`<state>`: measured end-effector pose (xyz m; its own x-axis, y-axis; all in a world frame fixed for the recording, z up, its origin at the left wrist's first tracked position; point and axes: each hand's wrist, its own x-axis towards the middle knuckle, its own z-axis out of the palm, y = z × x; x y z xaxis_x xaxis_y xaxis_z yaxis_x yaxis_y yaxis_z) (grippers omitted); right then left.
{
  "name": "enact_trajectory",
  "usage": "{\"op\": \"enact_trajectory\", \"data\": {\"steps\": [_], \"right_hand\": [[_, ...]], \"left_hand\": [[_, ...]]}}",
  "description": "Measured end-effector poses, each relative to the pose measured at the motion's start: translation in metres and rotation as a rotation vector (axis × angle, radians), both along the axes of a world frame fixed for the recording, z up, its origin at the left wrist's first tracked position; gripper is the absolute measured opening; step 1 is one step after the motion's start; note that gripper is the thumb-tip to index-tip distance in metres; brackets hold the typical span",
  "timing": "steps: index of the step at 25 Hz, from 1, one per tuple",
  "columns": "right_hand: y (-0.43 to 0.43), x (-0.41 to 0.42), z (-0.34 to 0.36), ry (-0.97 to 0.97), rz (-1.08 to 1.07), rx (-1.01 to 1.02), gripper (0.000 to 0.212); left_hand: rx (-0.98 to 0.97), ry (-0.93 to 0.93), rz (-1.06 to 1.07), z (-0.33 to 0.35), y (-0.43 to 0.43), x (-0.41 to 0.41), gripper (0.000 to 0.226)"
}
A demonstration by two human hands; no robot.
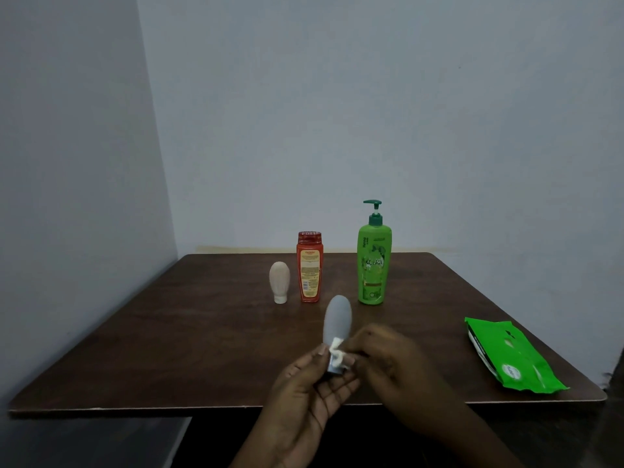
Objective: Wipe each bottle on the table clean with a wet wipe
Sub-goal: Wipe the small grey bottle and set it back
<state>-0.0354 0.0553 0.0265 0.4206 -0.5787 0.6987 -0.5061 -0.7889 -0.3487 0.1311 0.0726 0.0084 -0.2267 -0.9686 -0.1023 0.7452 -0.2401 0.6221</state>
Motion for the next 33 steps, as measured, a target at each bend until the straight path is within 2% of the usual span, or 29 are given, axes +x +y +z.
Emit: {"op": "enact_trajectory", "data": {"steps": [2, 4, 5, 7, 10, 12, 14, 16, 17, 18, 22, 25, 29, 31, 33], "right_hand": [[-0.005, -0.007, 0.012, -0.110, -0.033, 0.004, 0.013], [-0.019, -0.011, 0.020, -0.213, -0.204, -0.108, 0.016], [-0.025, -0.009, 0.020, -0.195, -0.266, -0.164, 0.018], [-0.029, 0.001, 0.009, -0.114, -0.244, -0.216, 0.022], [-0.014, 0.009, -0.012, 0.045, -0.137, -0.114, 0.033], [-0.002, 0.006, -0.010, 0.093, -0.021, 0.030, 0.026], [0.003, -0.001, 0.003, -0.079, 0.089, 0.214, 0.019], [-0.004, -0.009, 0.010, -0.310, -0.015, 0.167, 0.016], [-0.008, -0.008, 0.009, -0.339, -0.092, 0.107, 0.016], [-0.011, -0.005, 0.006, -0.309, -0.139, 0.073, 0.018], [-0.004, 0.010, -0.022, 0.016, -0.158, -0.029, 0.023], [0.004, 0.002, -0.017, 0.163, -0.123, -0.006, 0.014], [0.009, -0.005, -0.008, 0.045, -0.236, -0.089, 0.022], [0.016, 0.000, -0.011, 0.026, -0.240, -0.200, 0.033], [0.025, 0.008, -0.016, 0.089, -0.161, -0.339, 0.034]], "left_hand": [[0.023, -0.009, -0.011, -0.004, -0.001, 0.003, 0.046], [0.037, -0.041, -0.041, -0.006, -0.001, 0.002, 0.046], [0.039, -0.058, -0.057, -0.006, -0.001, 0.001, 0.045], [0.035, -0.065, -0.065, -0.006, 0.000, 0.001, 0.044], [0.013, -0.025, -0.044, -0.006, -0.002, 0.005, 0.043], [0.040, 0.016, -0.022, -0.009, -0.003, 0.009, 0.046], [0.065, 0.032, -0.053, -0.007, -0.004, 0.011, 0.047], [0.078, 0.015, -0.093, -0.003, -0.005, 0.011, 0.044], [0.082, 0.009, -0.103, -0.002, -0.006, 0.010, 0.046], [0.092, 0.010, -0.107, -0.001, -0.006, 0.008, 0.050], [0.073, 0.040, -0.119, 0.002, -0.006, 0.000, 0.051], [0.093, -0.028, -0.001, -0.002, -0.012, -0.002, 0.056], [0.085, -0.180, 0.116, 0.001, -0.013, 0.005, 0.038], [0.060, -0.202, 0.115, 0.005, -0.013, 0.007, 0.042], [0.032, -0.171, 0.087, 0.008, -0.011, 0.009, 0.044]]}}
